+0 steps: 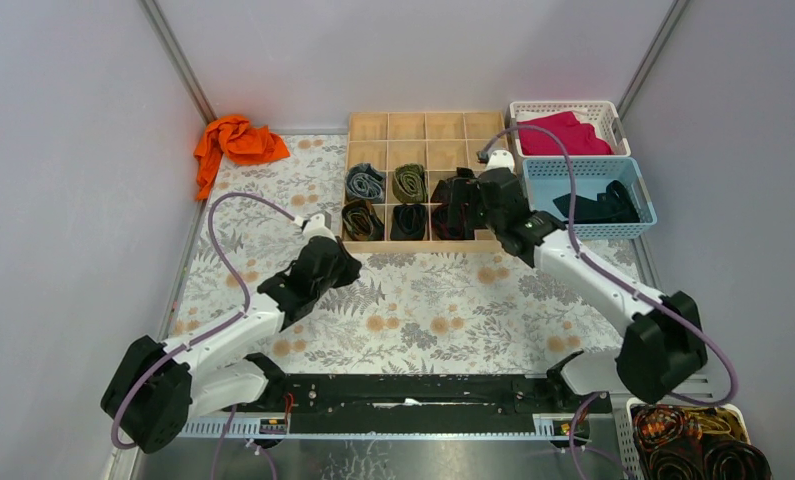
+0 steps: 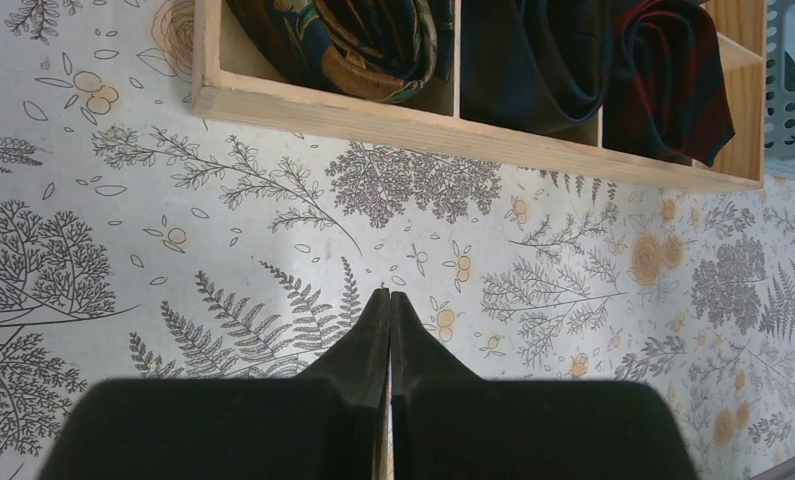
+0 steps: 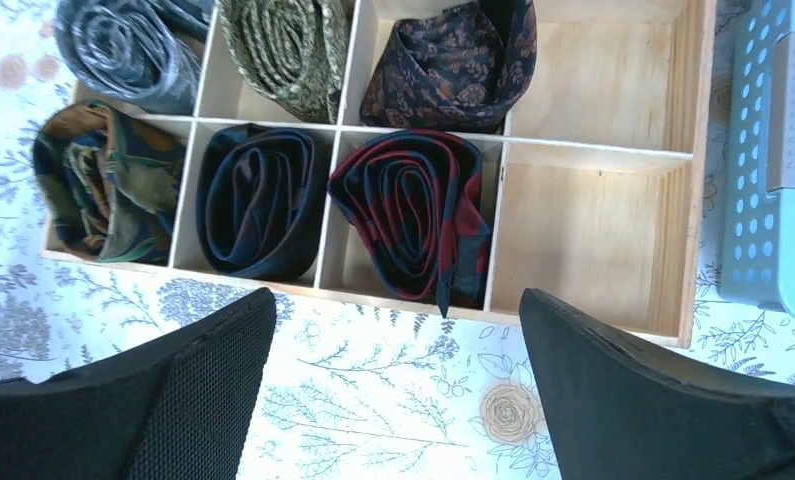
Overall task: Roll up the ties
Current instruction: Reset both arms
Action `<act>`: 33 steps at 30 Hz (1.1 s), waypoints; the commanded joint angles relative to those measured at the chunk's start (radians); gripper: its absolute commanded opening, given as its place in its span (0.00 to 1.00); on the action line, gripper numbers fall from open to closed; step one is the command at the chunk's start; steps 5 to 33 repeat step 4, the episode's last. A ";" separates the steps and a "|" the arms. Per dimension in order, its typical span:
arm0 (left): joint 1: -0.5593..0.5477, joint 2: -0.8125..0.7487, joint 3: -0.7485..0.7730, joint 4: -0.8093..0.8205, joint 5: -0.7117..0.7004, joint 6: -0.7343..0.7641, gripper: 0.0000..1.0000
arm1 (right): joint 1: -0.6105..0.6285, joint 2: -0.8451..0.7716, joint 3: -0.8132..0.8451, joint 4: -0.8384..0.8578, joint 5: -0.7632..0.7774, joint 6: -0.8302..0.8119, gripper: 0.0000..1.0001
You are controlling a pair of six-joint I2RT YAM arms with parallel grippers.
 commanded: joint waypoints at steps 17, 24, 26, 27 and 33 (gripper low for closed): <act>-0.007 -0.025 0.002 -0.046 -0.032 0.012 0.00 | -0.006 -0.127 -0.047 -0.008 0.080 0.015 1.00; -0.007 -0.025 0.002 -0.046 -0.032 0.012 0.00 | -0.006 -0.127 -0.047 -0.008 0.080 0.015 1.00; -0.007 -0.025 0.002 -0.046 -0.032 0.012 0.00 | -0.006 -0.127 -0.047 -0.008 0.080 0.015 1.00; -0.007 -0.025 0.002 -0.046 -0.032 0.012 0.00 | -0.006 -0.127 -0.047 -0.008 0.080 0.015 1.00; -0.007 -0.025 0.002 -0.046 -0.032 0.012 0.00 | -0.006 -0.127 -0.047 -0.008 0.080 0.015 1.00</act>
